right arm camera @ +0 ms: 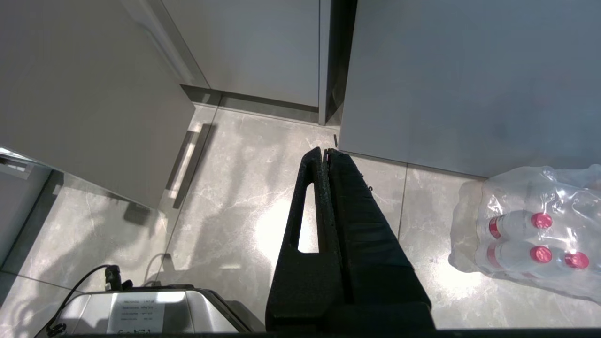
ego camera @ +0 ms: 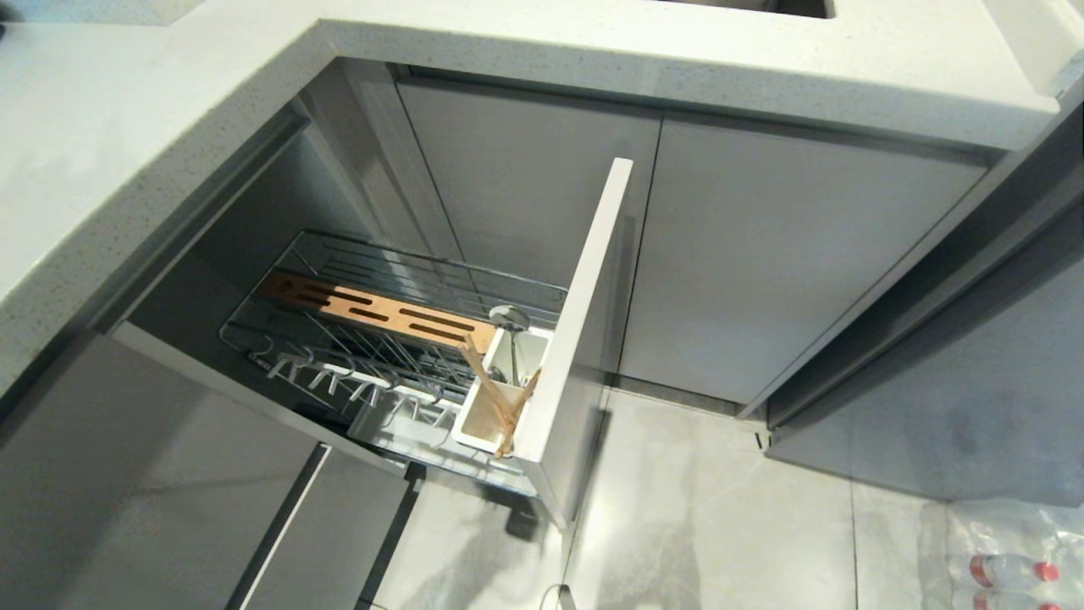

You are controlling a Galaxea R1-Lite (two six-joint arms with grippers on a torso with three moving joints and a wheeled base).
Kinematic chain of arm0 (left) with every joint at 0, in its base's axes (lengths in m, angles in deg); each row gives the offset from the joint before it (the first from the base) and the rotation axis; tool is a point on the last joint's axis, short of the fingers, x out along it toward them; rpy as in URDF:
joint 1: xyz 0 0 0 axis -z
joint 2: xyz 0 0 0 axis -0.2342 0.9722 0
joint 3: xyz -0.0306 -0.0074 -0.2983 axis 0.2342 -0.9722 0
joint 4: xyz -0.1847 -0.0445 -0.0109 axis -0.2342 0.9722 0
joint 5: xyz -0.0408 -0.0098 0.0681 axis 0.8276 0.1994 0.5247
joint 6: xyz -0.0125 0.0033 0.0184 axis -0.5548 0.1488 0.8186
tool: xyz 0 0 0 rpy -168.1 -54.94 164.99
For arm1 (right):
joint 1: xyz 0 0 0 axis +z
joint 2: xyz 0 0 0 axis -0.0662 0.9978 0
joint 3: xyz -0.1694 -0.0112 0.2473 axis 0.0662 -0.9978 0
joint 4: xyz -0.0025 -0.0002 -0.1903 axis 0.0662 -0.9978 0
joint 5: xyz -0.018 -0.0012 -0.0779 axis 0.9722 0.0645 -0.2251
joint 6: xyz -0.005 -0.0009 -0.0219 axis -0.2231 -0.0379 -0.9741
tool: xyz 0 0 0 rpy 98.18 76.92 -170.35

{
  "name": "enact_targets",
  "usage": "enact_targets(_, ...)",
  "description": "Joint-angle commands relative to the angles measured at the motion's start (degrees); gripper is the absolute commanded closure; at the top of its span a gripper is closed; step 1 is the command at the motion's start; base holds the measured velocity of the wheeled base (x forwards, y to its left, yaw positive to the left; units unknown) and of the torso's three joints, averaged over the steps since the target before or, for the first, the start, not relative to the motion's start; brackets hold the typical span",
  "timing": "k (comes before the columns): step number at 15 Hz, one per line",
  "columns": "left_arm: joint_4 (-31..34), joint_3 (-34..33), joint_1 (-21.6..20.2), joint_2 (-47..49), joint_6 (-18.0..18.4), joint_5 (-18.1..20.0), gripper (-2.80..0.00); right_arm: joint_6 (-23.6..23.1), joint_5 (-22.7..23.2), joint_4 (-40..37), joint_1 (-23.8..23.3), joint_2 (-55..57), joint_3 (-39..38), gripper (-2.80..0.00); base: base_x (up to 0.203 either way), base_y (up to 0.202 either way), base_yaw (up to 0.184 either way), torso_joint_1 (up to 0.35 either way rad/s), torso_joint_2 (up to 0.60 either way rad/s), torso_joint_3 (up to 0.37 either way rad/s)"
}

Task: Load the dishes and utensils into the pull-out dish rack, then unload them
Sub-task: Take the bowl out of the cupboard, then take the chopsticks out of the cupboard

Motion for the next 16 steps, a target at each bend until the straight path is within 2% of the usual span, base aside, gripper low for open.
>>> enact_targets(1,-1.65,-2.54,0.57,-4.01,-8.01,3.25,0.00,0.02,0.00,0.01,0.00,0.05,-0.09,0.00,0.000,0.000,0.000,0.000,0.00,0.000)
enact_targets(2,-2.31,-4.08,2.13,-4.48,-11.79,5.17,0.00,0.02,0.00,0.01,0.00,0.05,-0.09,0.00,0.000,0.000,0.000,0.000,0.00,0.000)
enact_targets(3,-3.50,-4.18,4.05,-4.66,-12.69,6.98,0.00,0.02,0.00,0.01,0.00,0.05,-0.09,0.00,0.000,0.000,0.000,0.000,0.00,0.000)
enact_targets(5,-3.95,-4.55,7.67,-4.74,-13.09,8.01,0.00,0.02,0.00,0.01,0.00,0.05,-0.09,0.00,0.000,0.000,0.000,0.000,0.00,0.000)
enact_targets(9,-1.33,-4.69,19.97,-0.84,-12.82,9.39,0.00,0.02,0.00,0.01,0.00,0.05,-0.09,0.00,0.000,0.000,0.000,0.000,0.00,0.000)
enact_targets(10,-0.08,-4.78,21.81,1.07,-12.76,12.71,0.00,0.02,0.00,0.01,0.00,0.05,-0.09,0.00,0.000,0.000,0.000,0.000,0.00,0.000)
enact_targets(11,0.92,-4.99,22.57,2.79,-12.74,17.41,0.00,0.02,0.00,0.01,0.00,0.05,-0.09,0.00,0.000,0.000,0.000,0.000,0.00,0.000)
enact_targets(12,1.83,-5.15,23.06,3.93,-12.70,20.25,0.00,0.02,0.00,0.01,0.00,0.05,-0.09,0.00,0.000,0.000,0.000,0.000,0.00,0.000)
enact_targets(14,3.71,-5.27,24.50,8.61,-12.45,28.47,0.00,0.02,0.00,0.01,0.00,0.05,-0.09,0.00,0.000,0.000,0.000,0.000,0.00,0.000)
enact_targets(16,5.98,-5.24,28.81,12.58,-12.15,30.65,0.00,0.02,0.00,0.01,0.00,0.05,-0.09,0.00,0.000,0.000,0.000,0.000,0.00,0.000)
